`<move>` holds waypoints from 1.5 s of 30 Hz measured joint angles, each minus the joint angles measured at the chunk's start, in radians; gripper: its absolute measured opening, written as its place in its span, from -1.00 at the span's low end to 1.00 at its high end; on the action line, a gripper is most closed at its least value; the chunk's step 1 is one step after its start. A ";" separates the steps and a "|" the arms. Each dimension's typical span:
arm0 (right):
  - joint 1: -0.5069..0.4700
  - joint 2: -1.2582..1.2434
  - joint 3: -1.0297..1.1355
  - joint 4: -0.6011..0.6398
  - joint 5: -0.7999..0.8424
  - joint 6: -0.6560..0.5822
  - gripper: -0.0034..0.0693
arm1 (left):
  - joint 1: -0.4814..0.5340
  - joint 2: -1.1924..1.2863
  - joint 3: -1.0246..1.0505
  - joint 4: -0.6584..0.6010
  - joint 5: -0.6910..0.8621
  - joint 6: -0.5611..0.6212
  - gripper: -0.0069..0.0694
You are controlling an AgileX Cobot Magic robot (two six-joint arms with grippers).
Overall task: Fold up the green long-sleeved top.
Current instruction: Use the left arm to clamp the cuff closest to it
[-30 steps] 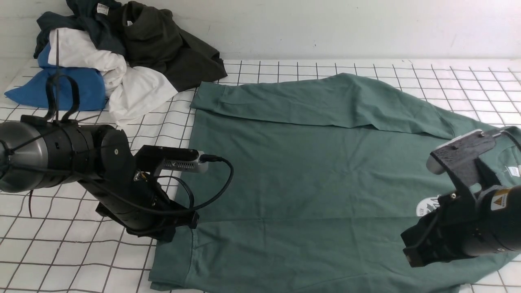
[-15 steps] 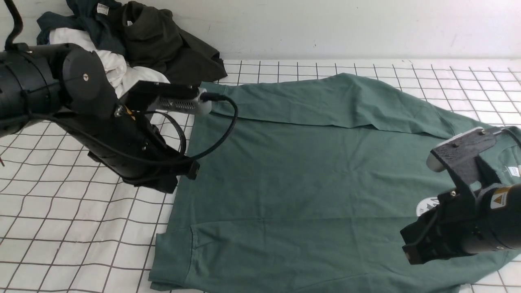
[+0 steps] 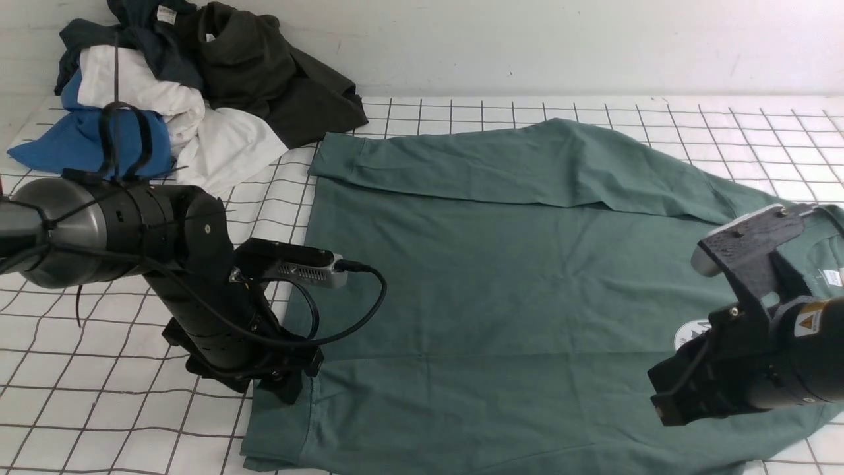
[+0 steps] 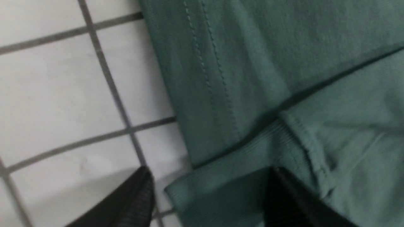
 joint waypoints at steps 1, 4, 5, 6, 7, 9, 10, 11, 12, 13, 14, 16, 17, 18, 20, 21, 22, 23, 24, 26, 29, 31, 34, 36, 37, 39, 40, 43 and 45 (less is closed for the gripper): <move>0.000 0.000 0.000 0.000 0.000 0.000 -0.94 | 0.000 -0.001 0.000 0.000 0.000 -0.001 0.34; 0.000 0.000 0.000 0.000 -0.001 0.000 -0.94 | 0.001 0.003 -0.002 0.004 0.000 -0.001 0.10; 0.000 0.000 0.000 0.000 -0.001 0.000 -0.94 | 0.001 0.004 -0.002 0.004 0.000 -0.001 0.08; 0.000 0.000 0.000 0.000 -0.002 0.000 -0.94 | 0.002 0.004 -0.002 -0.003 0.000 -0.001 -0.10; 0.000 0.000 0.000 0.000 -0.002 0.000 -0.94 | 0.002 0.004 -0.002 -0.012 0.000 -0.001 -0.22; 0.000 0.000 0.000 0.000 -0.003 0.000 -0.94 | 0.000 -0.003 -0.002 -0.033 0.002 -0.001 -0.54; 0.000 0.000 0.000 0.000 -0.003 0.000 -0.94 | 0.000 -0.003 -0.002 -0.034 0.003 -0.001 -0.57; 0.000 0.000 0.000 0.000 -0.003 0.000 -0.94 | 0.000 -0.014 0.000 -0.034 0.007 -0.001 -0.66; 0.000 0.000 0.000 0.000 -0.003 0.000 -0.94 | 0.000 -0.029 0.000 -0.034 0.013 -0.001 -0.67; 0.000 0.000 0.000 0.000 -0.003 0.000 -0.94 | 0.000 -0.047 0.000 -0.034 0.017 -0.001 -0.67; 0.000 0.000 0.000 0.000 -0.003 0.000 -0.94 | 0.000 -0.068 0.000 -0.033 0.022 -0.001 -0.67; 0.000 0.000 0.000 0.000 -0.003 0.000 -0.94 | 0.000 -0.109 0.000 -0.033 0.024 -0.001 -0.67; 0.000 0.000 0.000 0.000 -0.003 0.000 -0.94 | 0.000 -0.127 0.000 -0.033 0.025 -0.001 -0.67; 0.000 0.000 0.000 0.000 -0.003 0.000 -0.94 | 0.000 -0.140 0.000 -0.033 0.026 -0.001 -0.67; 0.000 0.000 0.000 0.000 -0.003 0.000 -0.94 | 0.000 -0.149 0.000 -0.031 0.026 0.000 -0.67; 0.000 0.000 0.000 0.000 -0.003 0.000 -0.94 | 0.000 -0.145 0.000 -0.030 0.026 0.000 -0.67; 0.000 0.000 0.000 0.000 -0.003 0.000 -0.94 | 0.000 -0.140 0.000 -0.028 0.026 0.000 -0.67; 0.000 0.000 0.000 0.000 -0.003 0.000 -0.94 | 0.000 -0.127 0.000 -0.025 0.026 0.000 -0.66; 0.000 0.000 0.000 0.000 -0.003 0.000 -0.94 | 0.000 -0.124 0.000 -0.025 0.026 0.000 -0.66; 0.000 0.000 0.000 0.000 -0.003 0.000 -0.94 | 0.000 -0.073 0.000 -0.013 0.026 0.001 -0.59; 0.000 0.000 0.000 0.000 -0.003 0.000 -0.94 | 0.000 -0.015 0.000 -0.004 0.035 0.001 -0.35; 0.000 0.000 0.000 0.000 -0.003 0.000 -0.94 | 0.000 -0.005 0.000 -0.003 0.042 0.001 -0.18; 0.000 0.000 0.000 0.000 -0.003 0.000 -0.94 | 0.000 -0.008 0.000 0.003 0.045 0.001 -0.04; 0.000 0.000 0.000 0.003 -0.003 0.000 -0.94 | 0.000 -0.017 0.000 0.004 0.047 0.001 -0.01; 0.000 0.000 0.000 0.003 -0.003 0.000 -0.94 | 0.000 -0.022 0.000 0.004 0.048 0.001 -0.01; 0.000 0.000 0.000 0.003 -0.003 0.000 -0.94 | 0.000 -0.027 0.000 0.007 0.053 0.001 -0.05; 0.000 0.000 0.000 0.003 -0.003 0.000 -0.94 | 0.000 -0.027 0.000 0.010 0.059 0.001 -0.09; 0.000 0.000 0.000 0.003 -0.004 0.000 -0.94 | 0.000 -0.027 0.000 0.034 0.079 -0.011 -0.20; 0.000 0.000 0.000 0.003 -0.004 0.000 -0.94 | 0.000 -0.027 0.000 0.048 0.081 -0.025 -0.25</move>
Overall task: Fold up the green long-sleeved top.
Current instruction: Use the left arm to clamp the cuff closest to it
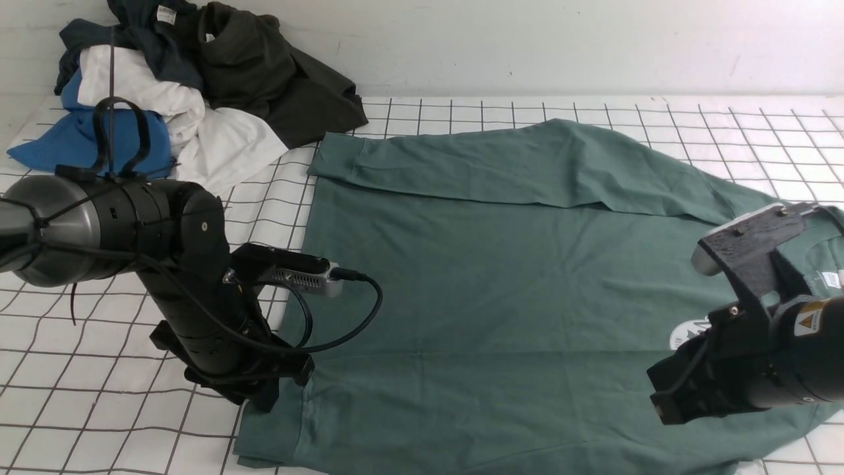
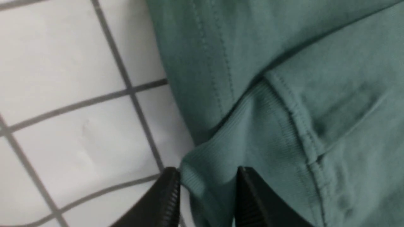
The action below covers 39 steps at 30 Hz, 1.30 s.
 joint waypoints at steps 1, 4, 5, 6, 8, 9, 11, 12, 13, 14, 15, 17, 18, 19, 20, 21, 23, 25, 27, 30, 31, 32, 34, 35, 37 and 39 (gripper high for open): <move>0.000 0.000 0.000 0.000 0.000 0.000 -0.94 | 0.000 0.000 0.000 0.011 0.001 -0.006 -0.26; 0.000 0.000 0.000 0.000 0.000 0.000 -0.94 | 0.000 0.000 0.000 0.022 0.009 -0.011 -0.26; 0.000 0.000 0.000 0.000 0.000 0.000 -0.94 | 0.000 0.000 0.000 0.023 0.015 -0.012 -0.26; 0.000 0.000 0.000 0.000 0.000 0.000 -0.94 | 0.000 0.000 0.000 0.023 0.017 -0.012 -0.27; 0.000 0.000 0.000 0.000 0.000 0.000 -0.94 | 0.000 0.000 0.000 0.026 0.030 -0.006 -0.31; 0.000 0.000 0.000 0.000 0.000 0.000 -0.94 | 0.000 -0.001 0.000 0.030 0.034 -0.002 -0.34; 0.000 0.000 0.000 0.000 -0.002 0.000 -0.94 | 0.000 -0.008 0.000 0.042 0.041 0.009 -0.42; 0.000 0.000 0.000 0.000 -0.004 0.000 -0.94 | 0.000 -0.009 0.000 0.043 0.042 0.011 -0.43; 0.000 0.000 0.000 0.000 -0.004 0.000 -0.94 | 0.000 -0.029 0.000 0.050 0.044 0.024 -0.57; 0.000 0.000 0.000 0.000 -0.004 0.000 -0.94 | 0.000 -0.044 0.000 0.051 0.043 0.026 -0.64; 0.000 0.000 0.000 0.000 -0.005 0.000 -0.94 | 0.000 -0.061 0.000 0.052 0.042 0.029 -0.72; 0.000 0.000 0.000 0.000 -0.006 0.000 -0.94 | 0.000 -0.087 0.000 0.053 0.037 0.030 -0.79; 0.000 0.000 0.000 0.000 -0.006 0.000 -0.94 | 0.000 -0.101 0.000 0.052 0.032 0.030 -0.81; 0.000 0.000 0.000 0.000 -0.006 0.000 -0.94 | 0.000 -0.115 0.000 0.047 0.024 0.030 -0.83; 0.000 0.000 0.000 0.000 -0.006 0.000 -0.94 | 0.000 -0.117 0.000 0.048 0.023 0.030 -0.83; 0.000 0.000 0.000 0.000 -0.006 0.000 -0.94 | 0.000 -0.123 0.000 0.038 0.017 0.029 -0.84; 0.000 0.000 0.000 0.000 -0.006 0.000 -0.94 | 0.000 -0.120 0.000 0.018 0.014 0.024 -0.83; 0.000 0.000 0.000 0.001 -0.006 0.000 -0.94 | 0.000 -0.106 0.000 -0.006 0.014 0.022 -0.78; 0.000 0.000 0.000 0.001 -0.006 0.000 -0.94 | 0.000 -0.082 0.000 -0.017 0.014 0.022 -0.66; 0.000 0.000 0.000 0.001 -0.006 0.000 -0.94 | 0.000 -0.042 0.000 -0.022 -0.001 0.022 -0.41; 0.000 0.000 0.000 0.005 -0.006 0.000 -0.94 | 0.000 -0.025 0.000 -0.030 -0.019 0.022 -0.24; 0.000 0.000 0.000 0.011 -0.006 0.000 -0.94 | 0.000 -0.016 0.000 -0.037 -0.033 0.022 -0.14; 0.000 0.000 0.000 0.020 -0.006 0.000 -0.94 | 0.000 -0.007 0.000 -0.041 -0.041 0.022 0.04; 0.000 0.000 0.000 0.021 -0.006 0.000 -0.94 | 0.000 -0.006 0.000 -0.042 -0.041 0.022 0.05; 0.000 0.000 0.000 0.025 -0.006 0.000 -0.94 | 0.000 -0.002 0.000 -0.042 -0.044 0.022 0.12; 0.000 0.000 0.000 0.027 -0.006 0.000 -0.94 | 0.000 0.006 0.000 -0.042 -0.046 0.022 0.11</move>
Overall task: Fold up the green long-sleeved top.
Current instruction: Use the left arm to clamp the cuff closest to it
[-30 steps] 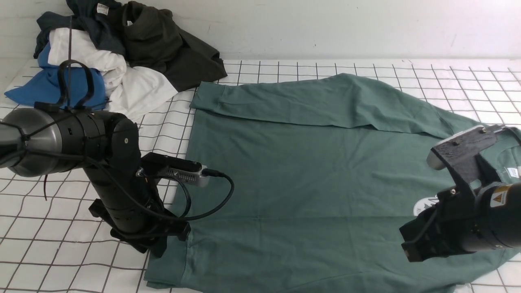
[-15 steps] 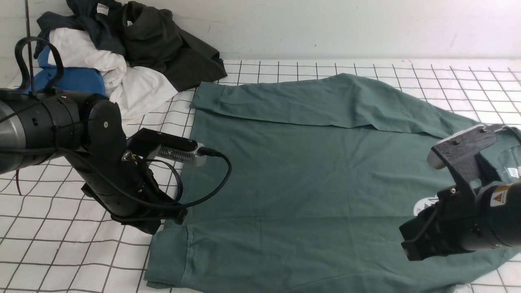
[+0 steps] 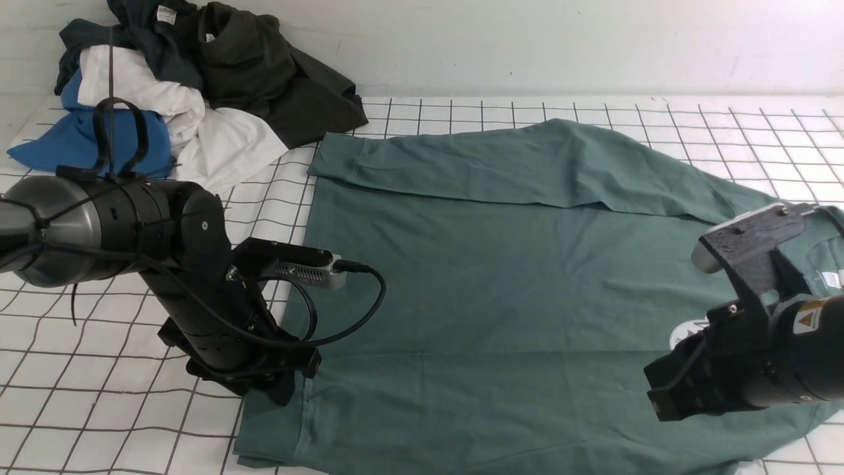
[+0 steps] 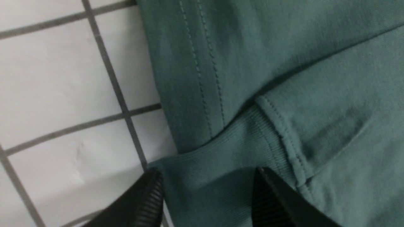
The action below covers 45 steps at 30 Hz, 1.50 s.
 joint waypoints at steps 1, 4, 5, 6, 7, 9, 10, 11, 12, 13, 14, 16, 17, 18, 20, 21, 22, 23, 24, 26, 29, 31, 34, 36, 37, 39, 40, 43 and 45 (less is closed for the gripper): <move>0.000 0.000 0.000 0.000 0.000 0.000 -0.94 | 0.000 0.004 0.000 -0.002 0.000 0.000 0.08; 0.000 0.000 0.000 0.000 0.000 0.000 -0.94 | 0.000 0.009 0.000 -0.002 -0.002 0.000 -0.04; 0.000 0.000 0.000 0.000 0.000 0.000 -0.94 | 0.000 0.011 0.000 -0.002 -0.005 -0.001 -0.09; 0.000 0.000 0.000 0.000 0.000 0.000 -0.94 | 0.000 0.011 0.000 -0.002 -0.006 -0.002 -0.11; 0.000 0.000 0.000 0.000 0.000 0.000 -0.94 | 0.000 0.013 0.000 -0.002 -0.007 -0.010 -0.17; 0.000 0.000 0.000 0.000 0.000 0.000 -0.94 | 0.006 0.013 -0.002 -0.002 -0.008 -0.026 -0.20; 0.000 0.000 0.000 0.000 0.000 0.000 -0.94 | 0.009 0.015 -0.006 -0.005 -0.005 -0.028 -0.20; 0.000 0.000 0.000 0.000 0.000 0.000 -0.94 | 0.011 0.015 -0.008 -0.005 0.000 -0.028 -0.19; 0.000 0.000 0.000 0.002 0.000 0.000 -0.94 | 0.023 0.017 -0.020 -0.008 0.016 -0.030 -0.14; 0.000 0.000 0.000 0.005 0.000 0.000 -0.94 | 0.031 0.017 -0.029 -0.008 0.025 -0.030 -0.09; 0.000 0.000 0.000 0.007 0.000 0.000 -0.94 | 0.032 0.017 -0.031 -0.008 0.026 -0.030 -0.08; 0.000 0.000 0.000 0.012 0.000 -0.001 -0.94 | 0.049 0.017 -0.041 -0.010 0.042 -0.030 0.03; 0.000 0.000 0.000 0.014 0.000 -0.001 -0.94 | 0.053 0.017 -0.041 -0.010 0.043 -0.030 0.07; 0.000 0.000 0.000 0.016 0.000 -0.001 -0.94 | 0.058 0.019 -0.041 -0.010 0.050 -0.030 0.10; 0.000 0.000 0.000 0.016 0.000 -0.001 -0.94 | 0.059 0.025 -0.041 -0.010 0.061 -0.030 0.11; 0.000 0.000 0.000 0.016 0.000 -0.001 -0.94 | 0.059 0.033 -0.041 -0.014 0.065 -0.029 0.10; 0.000 0.000 0.000 0.016 0.000 -0.001 -0.94 | 0.059 0.040 -0.041 -0.017 0.065 -0.027 0.08; 0.000 0.000 0.000 0.016 0.000 -0.001 -0.94 | 0.059 0.044 -0.041 -0.020 0.065 -0.026 0.05; 0.000 0.000 0.000 0.016 0.000 -0.001 -0.94 | 0.059 0.050 -0.045 -0.036 0.066 -0.012 -0.06; 0.000 0.000 0.000 0.016 0.000 -0.002 -0.94 | 0.060 0.054 -0.050 -0.062 0.073 0.007 -0.26; 0.000 0.000 0.000 0.018 0.000 -0.003 -0.94 | 0.060 0.054 -0.050 -0.096 0.080 0.043 -0.63; 0.000 0.000 0.000 0.019 0.000 -0.003 -0.94 | 0.060 0.048 -0.050 -0.099 0.084 0.059 -0.71; 0.000 0.000 0.000 0.019 0.000 -0.003 -0.94 | 0.060 0.016 -0.049 -0.101 0.097 0.065 -0.72; 0.000 0.000 0.000 0.019 0.000 -0.003 -0.94 | 0.060 -0.025 -0.049 -0.102 0.108 0.067 -0.72; 0.000 0.000 0.000 0.019 0.000 -0.003 -0.94 | 0.060 -0.029 -0.049 -0.103 0.110 0.067 -0.72; 0.000 0.000 0.000 0.019 0.000 -0.003 -0.94 | 0.060 -0.084 -0.049 -0.103 0.125 0.067 -0.72; 0.000 0.000 0.000 0.019 0.000 -0.003 -0.94 | 0.060 -0.097 -0.049 -0.103 0.128 0.067 -0.72; 0.000 0.000 0.000 0.019 0.000 -0.003 -0.94 | 0.060 -0.120 -0.049 -0.103 0.138 0.061 -0.72; 0.000 0.000 0.000 0.020 0.000 -0.003 -0.94 | 0.060 -0.114 -0.049 -0.103 0.141 0.060 -0.72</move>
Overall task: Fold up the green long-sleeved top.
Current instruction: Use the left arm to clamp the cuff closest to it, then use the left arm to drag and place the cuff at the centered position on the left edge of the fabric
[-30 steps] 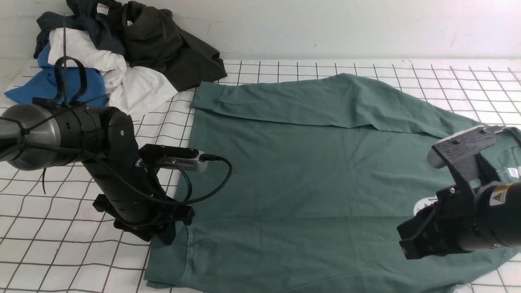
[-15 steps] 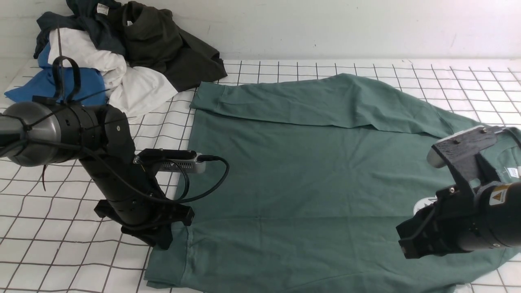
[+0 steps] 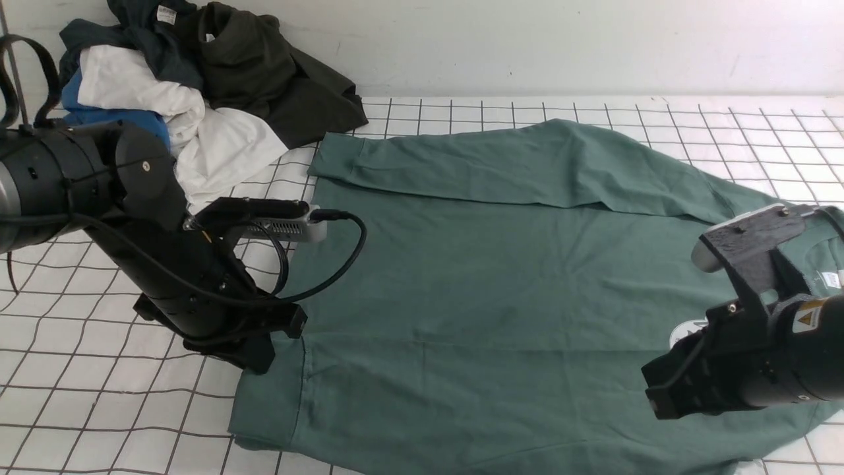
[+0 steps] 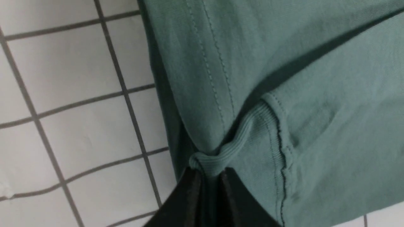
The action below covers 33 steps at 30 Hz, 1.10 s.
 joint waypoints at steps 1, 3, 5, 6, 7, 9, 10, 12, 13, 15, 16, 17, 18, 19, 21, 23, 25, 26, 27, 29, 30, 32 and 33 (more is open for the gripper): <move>0.000 0.000 0.000 0.001 0.000 0.000 -0.94 | 0.000 0.008 0.000 0.000 -0.001 0.000 -0.72; 0.000 0.000 0.000 0.002 0.000 0.000 -0.94 | 0.000 0.024 0.000 0.000 -0.001 0.000 -0.72; 0.000 0.000 0.000 0.003 0.000 0.000 -0.94 | 0.000 0.069 0.000 0.000 0.001 0.000 -0.70; 0.000 0.000 0.000 0.003 0.000 0.000 -0.94 | 0.000 0.090 0.000 0.000 0.005 0.000 -0.67; 0.000 0.000 0.000 0.003 0.000 0.000 -0.94 | 0.000 0.093 0.000 0.000 0.006 0.000 -0.66; 0.000 0.000 0.000 0.003 0.001 -0.001 -0.94 | 0.000 0.118 0.000 0.000 0.011 0.000 -0.50; 0.000 0.000 0.000 0.003 0.001 -0.001 -0.94 | 0.000 0.118 0.000 0.001 0.012 0.000 -0.43; 0.000 0.000 0.000 0.005 0.001 -0.001 -0.94 | 0.000 0.118 0.000 0.001 0.013 0.000 -0.30; 0.000 0.000 0.000 0.007 0.001 -0.001 -0.94 | 0.000 0.117 0.000 0.001 0.013 0.000 -0.28; 0.000 0.000 0.000 0.011 0.001 -0.001 -0.94 | 0.000 0.115 0.000 0.001 0.015 0.000 -0.23; 0.000 0.000 0.000 0.017 0.001 -0.001 -0.94 | 0.000 0.111 0.000 0.001 0.017 0.000 -0.24; 0.000 0.000 0.000 0.018 0.001 -0.001 -0.94 | 0.000 0.108 0.000 0.001 0.019 0.000 -0.27; 0.000 0.000 0.000 0.018 0.001 -0.001 -0.94 | 0.000 0.107 0.000 0.001 0.021 0.000 -0.33; 0.000 0.000 0.000 0.018 0.001 -0.001 -0.94 | 0.000 0.107 0.000 0.001 0.022 0.000 -0.41; 0.000 0.000 0.000 0.018 0.001 -0.001 -0.94 | 0.000 0.107 0.000 0.001 0.023 0.000 -0.49; 0.000 0.000 0.000 0.019 0.001 -0.001 -0.94 | 0.000 0.098 0.000 0.001 0.024 0.015 -0.71; 0.000 0.000 0.000 0.019 0.001 -0.001 -0.94 | -0.003 0.076 0.000 0.001 0.026 0.027 -0.79; 0.000 0.000 0.000 0.019 0.001 -0.001 -0.94 | -0.006 0.066 0.000 0.001 0.025 0.027 -0.79; 0.000 0.000 0.000 0.019 0.001 -0.001 -0.94 | -0.012 0.051 0.000 0.002 0.025 0.027 -0.80; 0.000 0.000 0.000 0.019 0.001 -0.001 -0.94 | -0.029 0.016 -0.003 0.003 0.028 0.029 -0.80; 0.000 0.000 0.000 0.019 0.001 -0.001 -0.94 | -0.031 0.016 -0.003 0.003 0.028 0.029 -0.80; 0.000 0.000 0.000 0.019 0.000 -0.001 -0.94 | -0.055 -0.027 -0.026 0.004 0.035 0.030 -0.80; 0.000 0.000 0.000 0.019 0.000 -0.001 -0.94 | -0.064 -0.040 -0.042 0.004 0.037 0.030 -0.80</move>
